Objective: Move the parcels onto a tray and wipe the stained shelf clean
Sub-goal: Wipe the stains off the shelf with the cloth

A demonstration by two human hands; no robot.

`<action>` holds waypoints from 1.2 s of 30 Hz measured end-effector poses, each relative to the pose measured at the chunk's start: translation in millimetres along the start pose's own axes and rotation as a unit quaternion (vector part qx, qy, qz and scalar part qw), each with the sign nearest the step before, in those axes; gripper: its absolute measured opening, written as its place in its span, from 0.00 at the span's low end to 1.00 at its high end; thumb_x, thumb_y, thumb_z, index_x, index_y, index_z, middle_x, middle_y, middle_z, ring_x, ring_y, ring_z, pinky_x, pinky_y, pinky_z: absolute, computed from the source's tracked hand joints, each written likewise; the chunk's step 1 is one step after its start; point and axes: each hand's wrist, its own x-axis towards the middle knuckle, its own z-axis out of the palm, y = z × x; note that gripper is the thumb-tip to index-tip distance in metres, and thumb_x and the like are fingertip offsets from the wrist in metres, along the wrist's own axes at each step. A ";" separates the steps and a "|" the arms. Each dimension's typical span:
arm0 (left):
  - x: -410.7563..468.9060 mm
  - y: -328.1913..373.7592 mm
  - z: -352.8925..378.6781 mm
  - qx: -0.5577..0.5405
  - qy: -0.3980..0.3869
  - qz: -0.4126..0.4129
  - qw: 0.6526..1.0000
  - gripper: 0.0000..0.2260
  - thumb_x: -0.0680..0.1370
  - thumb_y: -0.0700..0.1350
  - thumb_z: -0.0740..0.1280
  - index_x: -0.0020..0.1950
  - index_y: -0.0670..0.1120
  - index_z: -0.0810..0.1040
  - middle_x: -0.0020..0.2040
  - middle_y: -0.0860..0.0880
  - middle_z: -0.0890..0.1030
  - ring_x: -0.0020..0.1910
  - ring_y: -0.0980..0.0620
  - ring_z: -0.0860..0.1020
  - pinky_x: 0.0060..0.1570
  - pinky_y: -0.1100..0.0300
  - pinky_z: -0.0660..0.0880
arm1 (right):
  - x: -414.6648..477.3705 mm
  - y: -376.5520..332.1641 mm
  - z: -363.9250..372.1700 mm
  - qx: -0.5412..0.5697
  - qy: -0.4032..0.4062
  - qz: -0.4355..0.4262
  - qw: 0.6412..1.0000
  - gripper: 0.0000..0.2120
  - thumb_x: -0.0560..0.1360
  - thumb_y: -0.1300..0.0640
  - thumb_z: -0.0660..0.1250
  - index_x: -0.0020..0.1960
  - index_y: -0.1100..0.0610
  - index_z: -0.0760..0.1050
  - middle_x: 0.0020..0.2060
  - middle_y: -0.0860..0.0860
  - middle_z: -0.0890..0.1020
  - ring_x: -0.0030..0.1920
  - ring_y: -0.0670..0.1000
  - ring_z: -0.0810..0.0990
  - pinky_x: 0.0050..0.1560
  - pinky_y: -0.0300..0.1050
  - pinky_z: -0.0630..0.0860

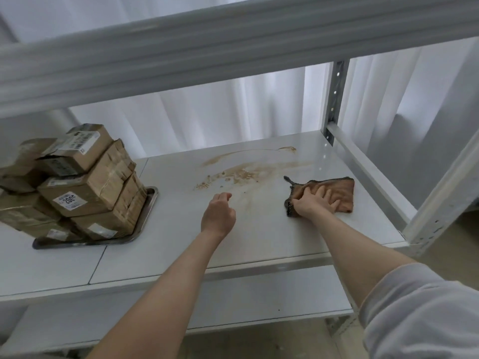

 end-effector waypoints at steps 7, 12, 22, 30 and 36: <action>-7.0 -45.7 -23.2 0.018 0.000 -0.039 0.999 0.19 0.78 0.37 0.59 0.69 0.41 0.69 0.66 0.44 0.72 0.65 0.47 0.72 0.63 0.54 0.71 | -40.7 -107.0 39.6 -0.080 -0.112 -0.240 0.961 0.29 0.80 0.46 0.55 0.79 0.49 0.49 0.78 0.55 0.41 0.77 0.57 0.39 0.74 0.62 0.39; -4.8 -60.1 -31.9 0.021 0.013 -0.064 0.998 0.17 0.79 0.39 0.59 0.68 0.41 0.70 0.65 0.43 0.73 0.64 0.46 0.73 0.62 0.54 0.71 | -73.6 -145.4 59.5 -0.089 -0.156 -0.375 0.910 0.22 0.80 0.55 0.58 0.73 0.46 0.65 0.78 0.53 0.51 0.78 0.55 0.47 0.75 0.58 0.44; 3.7 -38.9 -33.4 0.051 -0.076 -0.069 0.993 0.20 0.79 0.41 0.58 0.71 0.41 0.67 0.71 0.43 0.65 0.66 0.43 0.70 0.65 0.51 0.68 | -51.6 -72.1 17.3 -0.068 -0.071 -0.200 0.975 0.29 0.75 0.38 0.64 0.74 0.40 0.61 0.77 0.51 0.54 0.76 0.57 0.54 0.73 0.55 0.55; -14.6 -74.6 -54.6 0.057 -0.084 -0.108 0.989 0.20 0.79 0.42 0.58 0.72 0.42 0.65 0.71 0.42 0.63 0.65 0.42 0.71 0.66 0.50 0.68 | -46.2 -81.3 30.4 -0.051 -0.064 -0.077 0.994 0.29 0.80 0.43 0.54 0.78 0.48 0.51 0.78 0.56 0.42 0.77 0.59 0.40 0.75 0.60 0.41; -30.4 -108.5 -71.3 0.056 -0.064 -0.131 0.988 0.19 0.79 0.41 0.57 0.71 0.43 0.68 0.71 0.43 0.64 0.65 0.44 0.71 0.64 0.53 0.67 | -74.8 -151.4 62.0 -0.072 -0.118 -0.227 0.964 0.28 0.80 0.52 0.56 0.78 0.47 0.52 0.78 0.56 0.42 0.77 0.58 0.40 0.75 0.61 0.40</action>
